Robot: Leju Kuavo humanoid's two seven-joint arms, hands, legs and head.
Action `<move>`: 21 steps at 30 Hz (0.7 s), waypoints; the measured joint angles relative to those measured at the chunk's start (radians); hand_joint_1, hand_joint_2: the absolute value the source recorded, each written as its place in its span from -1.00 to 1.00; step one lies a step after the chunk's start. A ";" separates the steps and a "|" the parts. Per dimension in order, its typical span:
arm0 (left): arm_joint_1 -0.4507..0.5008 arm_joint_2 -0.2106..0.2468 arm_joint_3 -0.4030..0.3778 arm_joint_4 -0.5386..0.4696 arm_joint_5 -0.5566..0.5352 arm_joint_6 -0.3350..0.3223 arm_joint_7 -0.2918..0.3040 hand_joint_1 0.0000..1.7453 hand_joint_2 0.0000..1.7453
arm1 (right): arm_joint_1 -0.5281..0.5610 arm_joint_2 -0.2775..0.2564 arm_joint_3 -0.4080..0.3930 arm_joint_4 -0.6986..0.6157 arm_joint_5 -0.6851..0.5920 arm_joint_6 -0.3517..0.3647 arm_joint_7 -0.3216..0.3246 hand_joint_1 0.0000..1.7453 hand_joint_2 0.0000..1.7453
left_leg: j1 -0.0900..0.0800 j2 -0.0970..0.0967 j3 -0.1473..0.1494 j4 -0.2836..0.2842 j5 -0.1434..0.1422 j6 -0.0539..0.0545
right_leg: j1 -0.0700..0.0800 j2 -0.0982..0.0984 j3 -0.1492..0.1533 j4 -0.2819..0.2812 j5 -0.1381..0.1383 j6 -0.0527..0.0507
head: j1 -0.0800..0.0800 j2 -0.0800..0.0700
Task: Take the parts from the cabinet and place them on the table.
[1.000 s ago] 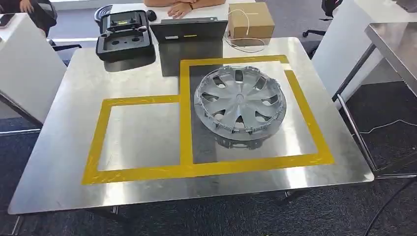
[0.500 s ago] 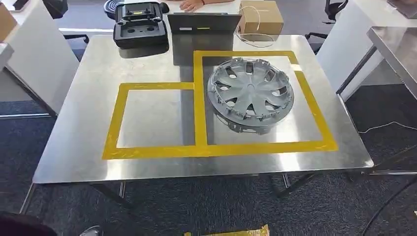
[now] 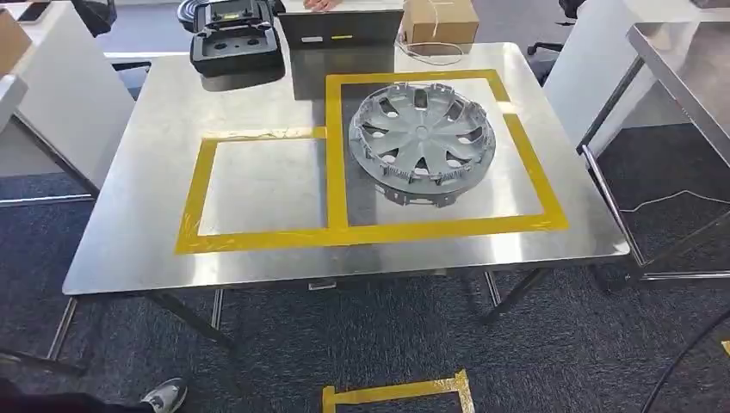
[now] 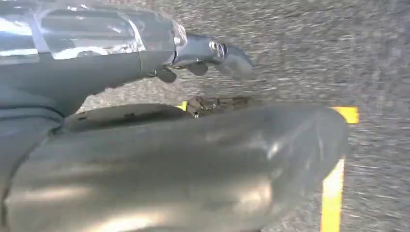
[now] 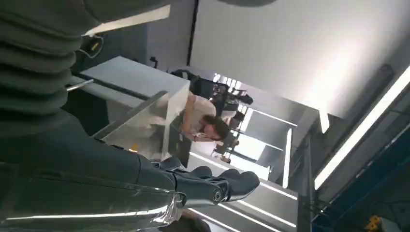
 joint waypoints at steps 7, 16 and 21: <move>-0.003 0.002 0.000 0.000 -0.002 0.009 0.027 -1.00 -1.00 | 0.025 0.000 -0.011 0.000 -0.019 0.026 -0.031 -1.00 -1.00 | -0.010 -0.005 0.184 -0.274 0.038 0.022 | -0.009 0.000 -0.029 0.017 0.035 0.035 | -0.003 0.000; -0.002 0.007 0.000 0.001 0.013 0.023 0.030 -1.00 -1.00 | 0.024 0.005 -0.006 0.007 -0.030 0.035 -0.045 -1.00 -1.00 | -0.013 0.002 0.084 -0.272 0.110 0.051 | -0.010 0.009 -0.040 0.268 -0.107 0.045 | 0.029 0.000; -0.004 0.008 0.000 0.001 0.011 0.019 0.025 -1.00 -1.00 | 0.014 0.005 -0.003 0.008 -0.034 0.036 -0.051 -1.00 -1.00 | -0.017 0.003 0.052 -0.262 0.150 0.030 | 0.003 0.018 0.119 -0.011 -0.089 0.024 | 0.030 0.000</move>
